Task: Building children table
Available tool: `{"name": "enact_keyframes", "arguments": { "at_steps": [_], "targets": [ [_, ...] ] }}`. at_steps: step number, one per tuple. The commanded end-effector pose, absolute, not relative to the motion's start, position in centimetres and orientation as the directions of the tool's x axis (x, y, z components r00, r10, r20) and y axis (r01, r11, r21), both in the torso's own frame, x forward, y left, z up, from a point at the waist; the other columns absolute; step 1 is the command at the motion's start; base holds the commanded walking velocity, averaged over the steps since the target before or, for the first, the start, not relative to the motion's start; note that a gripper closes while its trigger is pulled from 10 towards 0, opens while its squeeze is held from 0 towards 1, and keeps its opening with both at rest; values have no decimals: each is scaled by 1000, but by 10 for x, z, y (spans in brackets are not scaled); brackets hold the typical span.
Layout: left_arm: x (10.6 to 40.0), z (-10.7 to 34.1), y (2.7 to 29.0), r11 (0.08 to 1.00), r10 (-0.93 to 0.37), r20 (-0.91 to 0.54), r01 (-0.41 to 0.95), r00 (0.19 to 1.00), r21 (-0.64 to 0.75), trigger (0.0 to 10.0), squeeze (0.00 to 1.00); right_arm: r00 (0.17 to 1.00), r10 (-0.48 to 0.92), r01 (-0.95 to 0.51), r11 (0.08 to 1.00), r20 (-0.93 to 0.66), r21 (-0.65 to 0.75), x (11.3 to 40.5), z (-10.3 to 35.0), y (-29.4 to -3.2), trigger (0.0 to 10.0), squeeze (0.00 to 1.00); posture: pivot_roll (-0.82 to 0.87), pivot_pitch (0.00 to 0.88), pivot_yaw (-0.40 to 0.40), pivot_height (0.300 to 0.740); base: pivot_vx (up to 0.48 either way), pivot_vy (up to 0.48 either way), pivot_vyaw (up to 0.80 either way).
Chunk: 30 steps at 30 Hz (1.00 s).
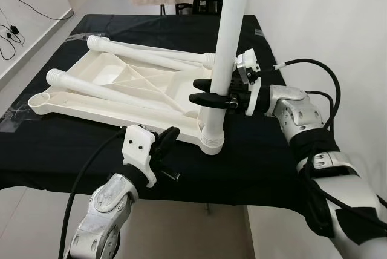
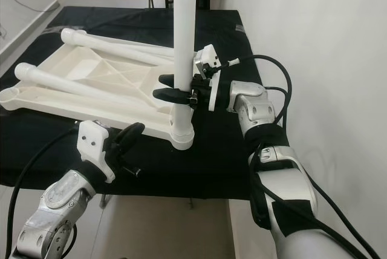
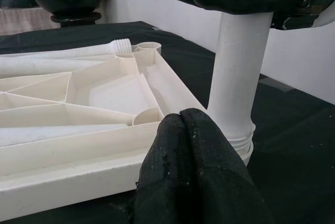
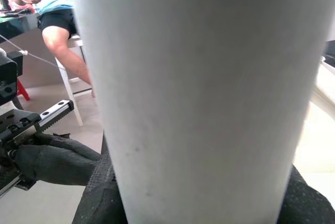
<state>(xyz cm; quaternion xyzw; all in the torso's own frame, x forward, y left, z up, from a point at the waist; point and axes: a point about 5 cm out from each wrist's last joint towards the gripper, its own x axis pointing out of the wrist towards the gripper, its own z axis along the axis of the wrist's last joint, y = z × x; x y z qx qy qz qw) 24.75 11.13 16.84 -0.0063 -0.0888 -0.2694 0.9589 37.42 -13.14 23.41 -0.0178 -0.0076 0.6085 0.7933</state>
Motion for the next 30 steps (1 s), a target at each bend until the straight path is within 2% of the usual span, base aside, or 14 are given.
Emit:
{"name": "enact_keyframes", "arguments": {
  "at_steps": [1, 4, 7, 8, 9, 11, 15, 21, 22, 23, 24, 25, 26, 30],
  "targets": [
    [246, 169, 109, 849, -526, 171, 527, 833, 40, 10000, 0, 261, 965, -965, 261, 15, -6, 376, 232, -127, 0, 0, 58, 69, -40, 740, 0, 0, 0],
    [246, 169, 109, 848, -527, 171, 529, 832, 40, 10000, 0, 309, 951, -951, 310, 16, -12, 378, 231, -126, 0, 0, 55, 71, -45, 740, 0, 0, 0],
    [245, 169, 109, 848, -528, 171, 529, 832, 40, 10000, 0, 489, 872, -872, 489, -24, 1, 380, 215, -123, 0, 0, 51, 76, -48, 740, 0, 0, 0],
    [244, 168, 110, 848, -526, 169, 528, 833, 39, 10000, 0, 633, 770, -768, 638, -82, 59, 376, 190, -114, 0, 0, 45, 81, -47, 740, 0, 0, 0],
    [244, 168, 110, 848, -526, 169, 528, 833, 39, 10000, 0, 633, 770, -768, 638, -82, 59, 376, 190, -114, 0, 0, 45, 81, -47, 740, 0, 0, 0],
    [244, 167, 112, 848, -526, 164, 528, 834, 35, 10000, 0, 897, 420, -396, 902, -135, 172, 371, 160, -108, 0, 0, 20, 87, -32, 740, 0, 0, 0],
    [245, 166, 107, 836, -545, 161, 548, 823, 28, 10000, 0, 858, 481, -458, 875, -181, 156, 336, 136, -72, 0, 0, 21, 76, -18, 740, 0, 0, 0],
    [247, 167, 104, 830, -554, 167, 557, 816, 31, 10000, 0, 860, 486, -476, 874, -155, 99, 352, 150, -70, 0, 0, 28, 68, -28, 740, 0, 0, 0],
    [247, 167, 105, 832, -550, 169, 553, 818, 33, 10000, 0, 856, 495, -486, 869, -151, 96, 353, 154, -70, 2667, 0, 32, 66, -33, 740, 0, 0, 0],
    [248, 168, 106, 834, -547, 169, 550, 820, 34, 10000, 0, 857, 493, -484, 870, -150, 94, 352, 156, -69, 2667, 0, 34, 65, -34, 740, 0, 0, 0],
    [248, 167, 107, 837, -543, 170, 546, 822, 37, 10000, 0, 851, 504, -498, 863, -148, 83, 351, 159, -68, 10000, 0, 35, 61, -34, 740, 0, 0, 0],
    [249, 168, 108, 840, -540, 170, 542, 824, 40, 10000, 0, 830, 540, -534, 841, -141, 83, 350, 162, -65, 10000, 157, 37, 60, -35, 740, 0, 0, 0],
    [249, 168, 108, 841, -538, 172, 539, 825, 40, 10000, 0, 816, 559, -553, 829, -143, 86, 350, 163, -64, 10000, 1000, 39, 58, -35, 740, 0, 0, 0],
    [250, 170, 109, 842, -536, 177, 538, 825, 41, 10000, 0, 769, 623, -614, 782, -146, 104, 343, 172, -58, 10000, 1000, 38, 54, -35, 740, 0, 0, 0]
  ]
}}
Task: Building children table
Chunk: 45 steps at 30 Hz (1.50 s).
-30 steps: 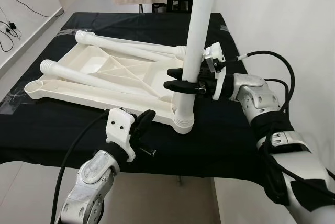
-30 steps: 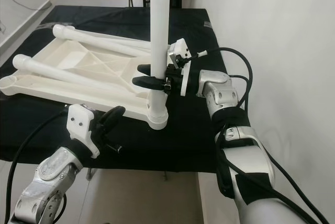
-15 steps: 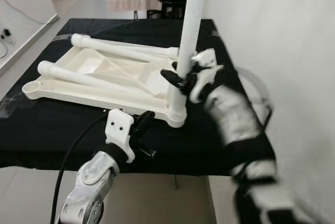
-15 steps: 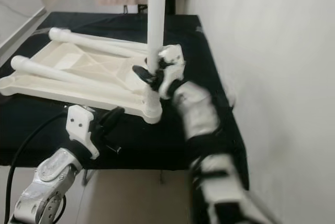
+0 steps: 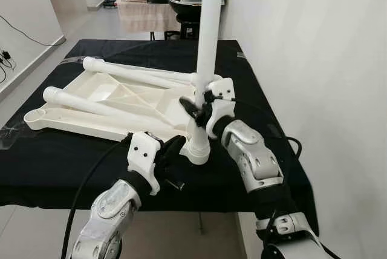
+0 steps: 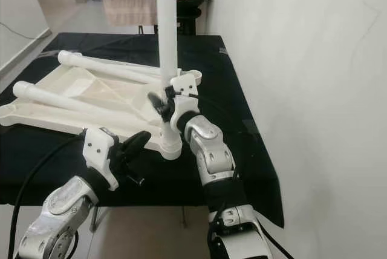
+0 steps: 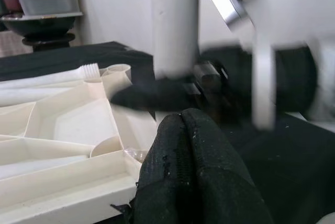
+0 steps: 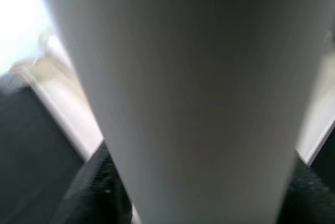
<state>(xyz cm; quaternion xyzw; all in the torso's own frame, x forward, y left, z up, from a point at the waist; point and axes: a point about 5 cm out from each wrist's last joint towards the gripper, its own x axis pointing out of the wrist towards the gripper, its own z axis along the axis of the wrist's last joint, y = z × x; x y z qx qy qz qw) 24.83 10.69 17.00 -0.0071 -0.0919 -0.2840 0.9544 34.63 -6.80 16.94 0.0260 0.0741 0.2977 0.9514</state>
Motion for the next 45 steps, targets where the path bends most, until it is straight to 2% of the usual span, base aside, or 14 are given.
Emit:
{"name": "enact_keyframes", "arguments": {
  "at_steps": [1, 2, 3, 4, 8, 19, 20, 21, 29, 36, 38, 39, 40, 45],
  "targets": [
    [250, 170, 109, 842, -536, 177, 538, 825, 41, 10000, 0, 769, 623, -614, 782, -146, 104, 343, 172, -58, 10000, 1000, 38, 54, -35, 740, 0, 0, 0],
    [250, 170, 108, 841, -537, 178, 539, 824, 42, 10000, 0, 708, 692, -683, 722, -139, 111, 340, 178, -55, 10000, 631, 38, 54, -33, 740, 0, 0, 0],
    [250, 170, 107, 840, -539, 179, 541, 823, 42, 10000, 0, 593, 797, -790, 603, -114, 111, 340, 190, -56, 10000, 0, 42, 52, -36, 740, 0, 0, 0],
    [250, 170, 107, 840, -539, 179, 541, 823, 42, 10000, 0, 593, 797, -790, 603, -114, 111, 340, 190, -56, 10000, 0, 42, 52, -36, 740, 0, 0, 0],
    [251, 170, 107, 840, -539, 181, 541, 823, 41, 10000, 0, 364, 931, -930, 364, -15, 42, 346, 217, -74, 10000, 0, 43, 51, -35, 740, 0, 0, 0],
    [252, 170, 107, 843, -535, 183, 537, 825, 44, 10000, 0, 203, 979, -978, 204, -19, 54, 357, 229, -97, 10000, 0, 60, 46, -49, 740, 0, 0, 0],
    [252, 170, 107, 844, -533, 184, 535, 826, 45, 10000, 0, 205, 979, -976, 205, -8, 69, 360, 230, -99, 3412, 0, 63, 45, -50, 740, 0, 0, 0],
    [252, 170, 107, 845, -532, 185, 534, 826, 45, 10000, 0, 201, 980, -976, 200, -2, 79, 363, 231, -100, 0, 0, 63, 45, -50, 740, 0, 0, 0],
    [250, 170, 107, 845, -531, 185, 532, 827, 47, 10000, 0, 153, 988, -982, 152, 4, 113, 364, 224, -105, 0, 0, 65, 47, -55, 740, 0, 0, 0],
    [248, 169, 105, 841, -537, 182, 538, 824, 48, 10000, 0, 239, 971, -964, 239, -11, 119, 368, 216, -108, 0, 0, 54, 57, -60, 740, 0, 0, 0],
    [246, 170, 106, 841, -538, 182, 539, 823, 49, 10000, 0, 618, 775, -770, 631, -130, 95, 372, 179, -98, 0, 0, 47, 69, -72, 740, 0, 0, 0],
    [246, 170, 106, 841, -538, 182, 539, 823, 49, 10000, 0, 618, 775, -770, 631, -130, 95, 372, 179, -98, 0, 0, 47, 69, -72, 740, 0, 0, 0],
    [246, 170, 107, 842, -536, 181, 537, 824, 49, 10000, 0, 814, 557, -559, 828, -166, 42, 373, 164, -99, 0, 0, 47, 69, -72, 740, 0, 0, 0],
    [248, 168, 110, 847, -529, 174, 531, 830, 42, 10000, 0, 832, 513, -509, 857, -208, 79, 331, 137, -76, 0, 0, 13, 76, -33, 740, 0, 0, 0]
  ]
}}
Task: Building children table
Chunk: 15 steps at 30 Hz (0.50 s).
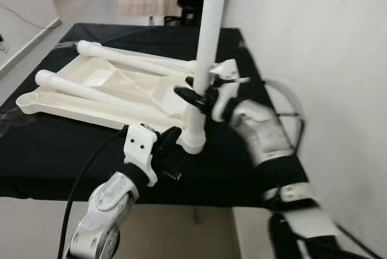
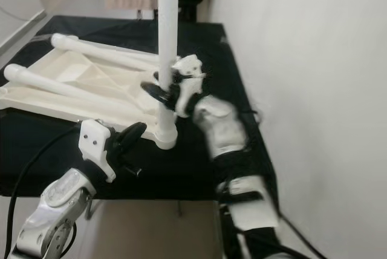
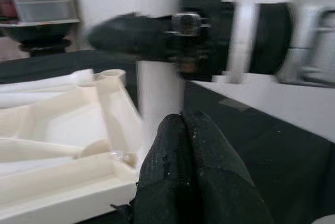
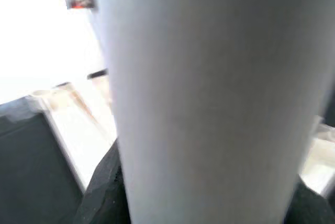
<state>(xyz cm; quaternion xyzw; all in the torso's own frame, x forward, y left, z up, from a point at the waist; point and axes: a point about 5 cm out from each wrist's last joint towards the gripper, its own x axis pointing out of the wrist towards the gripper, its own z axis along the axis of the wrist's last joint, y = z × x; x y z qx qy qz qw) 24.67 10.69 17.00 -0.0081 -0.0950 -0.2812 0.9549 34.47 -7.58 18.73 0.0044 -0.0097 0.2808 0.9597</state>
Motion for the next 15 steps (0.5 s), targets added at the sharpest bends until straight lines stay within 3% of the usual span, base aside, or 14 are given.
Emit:
{"name": "enact_keyframes", "arguments": {
  "at_steps": [1, 6, 7, 10, 11, 15],
  "targets": [
    [249, 168, 109, 847, -528, 176, 531, 831, 37, 10000, 0, 829, 519, -512, 854, -208, 89, 331, 138, -76, 0, 0, 16, 78, -36, 740, 0, 0, 0],
    [251, 170, 106, 842, -536, 182, 538, 825, 38, 10000, 0, 840, 510, -505, 860, -184, 74, 348, 151, -78, 0, 0, 16, 71, -44, 740, 0, 0, 0],
    [251, 170, 105, 843, -534, 182, 537, 825, 41, 10000, 0, 849, 509, -503, 861, -144, 78, 352, 161, -74, 10000, 0, 17, 69, -50, 740, 0, 0, 0],
    [252, 169, 106, 845, -532, 182, 533, 827, 43, 10000, 0, 847, 516, -510, 856, -128, 80, 353, 167, -71, 10000, 0, 20, 65, -50, 740, 0, 0, 0],
    [252, 170, 107, 847, -529, 183, 530, 829, 45, 10000, 0, 844, 524, -517, 851, -111, 85, 355, 172, -70, 10000, 1000, 21, 63, -49, 740, 0, 0, 0],
    [254, 171, 108, 849, -525, 189, 526, 830, 46, 10000, 0, 806, 591, -584, 804, -36, 110, 356, 192, -69, 10000, 1000, 23, 61, -50, 740, 0, 0, 0]
  ]
}}
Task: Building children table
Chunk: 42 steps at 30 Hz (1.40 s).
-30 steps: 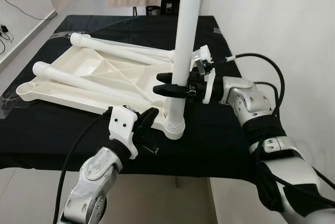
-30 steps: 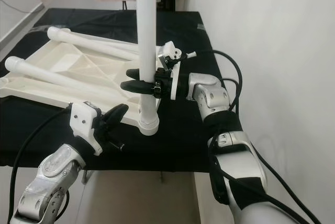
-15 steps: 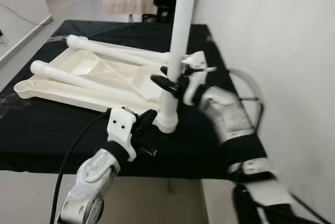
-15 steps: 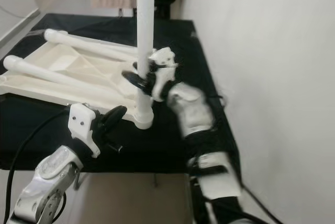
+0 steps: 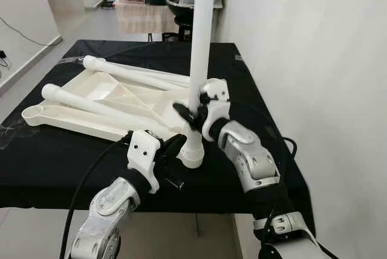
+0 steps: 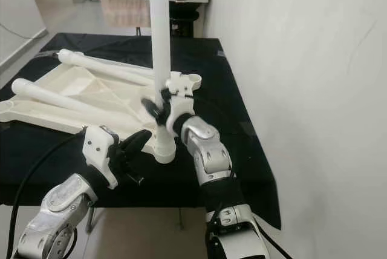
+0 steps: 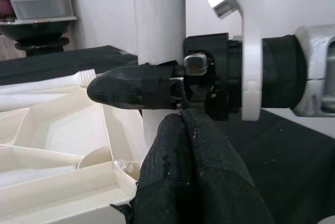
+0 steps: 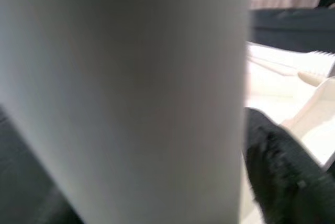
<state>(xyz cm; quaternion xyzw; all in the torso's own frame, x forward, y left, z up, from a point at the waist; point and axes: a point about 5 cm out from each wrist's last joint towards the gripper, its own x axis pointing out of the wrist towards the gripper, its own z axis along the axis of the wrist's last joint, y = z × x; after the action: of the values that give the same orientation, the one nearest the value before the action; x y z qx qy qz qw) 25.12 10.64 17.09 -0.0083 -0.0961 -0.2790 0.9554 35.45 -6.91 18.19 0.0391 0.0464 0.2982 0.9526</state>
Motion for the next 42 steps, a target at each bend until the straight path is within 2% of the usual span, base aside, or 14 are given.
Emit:
{"name": "enact_keyframes", "arguments": {
  "at_steps": [1, 2, 3, 6, 9, 17, 18, 29, 31, 32, 35, 37, 38, 42],
  "targets": [
    [254, 172, 108, 849, -524, 190, 526, 830, 46, 10000, 0, 772, 635, -631, 768, -3, 110, 355, 199, -68, 10000, 835, 23, 61, -50, 740, 0, 0, 0],
    [254, 172, 108, 849, -525, 191, 526, 830, 46, 10000, 0, 707, 706, -706, 703, 36, 87, 354, 209, -68, 10000, 0, 22, 57, -51, 740, 0, 0, 0],
    [254, 172, 108, 849, -525, 191, 526, 830, 46, 10000, 0, 707, 706, -706, 703, 36, 87, 354, 209, -68, 10000, 0, 22, 57, -51, 740, 0, 0, 0],
    [254, 171, 107, 848, -527, 191, 529, 828, 46, 10000, 0, 510, 857, -860, 511, 67, 14, 352, 220, -75, 10000, 0, 22, 57, -51, 740, 0, 0, 0],
    [254, 170, 107, 847, -529, 189, 530, 827, 46, 10000, 0, 401, 916, -916, 402, 25, -15, 352, 217, -84, 10000, 0, 25, 54, -54, 740, 0, 0, 0],
    [254, 170, 107, 846, -529, 189, 530, 827, 48, 10000, 0, 340, 940, -940, 340, -18, 11, 359, 212, -97, 9765, 0, 30, 52, -53, 740, 0, 0, 0],
    [254, 170, 106, 846, -529, 189, 531, 827, 47, 10000, 0, 339, 941, -940, 339, -9, 27, 361, 211, -100, 0, 0, 32, 54, -52, 740, 0, 0, 0],
    [253, 170, 106, 846, -531, 188, 532, 827, 49, 10000, 0, 322, 947, -946, 322, 10, 37, 366, 210, -108, 0, 0, 33, 57, -55, 740, 0, 0, 0],
    [252, 170, 105, 844, -533, 188, 534, 825, 49, 10000, 0, 366, 930, -930, 366, 4, 42, 366, 205, -113, 0, 0, 27, 62, -55, 740, 0, 0, 0],
    [252, 170, 105, 843, -534, 188, 535, 824, 48, 10000, 0, 437, 899, -898, 437, -25, 49, 367, 199, -117, 0, 0, 25, 64, -54, 740, 0, 0, 0],
    [252, 170, 105, 843, -535, 188, 536, 824, 47, 10000, 0, 485, 873, -872, 487, -47, 52, 368, 194, -119, 0, 0, 22, 66, -56, 740, 0, 0, 0],
    [250, 170, 105, 842, -535, 187, 537, 824, 46, 10000, 0, 741, 651, -662, 749, -167, -15, 367, 167, -120, 0, 0, 20, 67, -61, 740, 0, 0, 0],
    [250, 170, 107, 843, -535, 184, 536, 825, 48, 10000, 0, 960, 211, -203, 977, -186, 62, 352, 146, -126, 0, 0, 12, 80, -61, 740, 0, 0, 0],
    [250, 169, 109, 843, -535, 180, 535, 826, 49, 10000, 0, 908, 371, -368, 928, -194, 51, 329, 139, -98, 0, 0, 11, 78, -49, 740, 0, 0, 0]
  ]
}}
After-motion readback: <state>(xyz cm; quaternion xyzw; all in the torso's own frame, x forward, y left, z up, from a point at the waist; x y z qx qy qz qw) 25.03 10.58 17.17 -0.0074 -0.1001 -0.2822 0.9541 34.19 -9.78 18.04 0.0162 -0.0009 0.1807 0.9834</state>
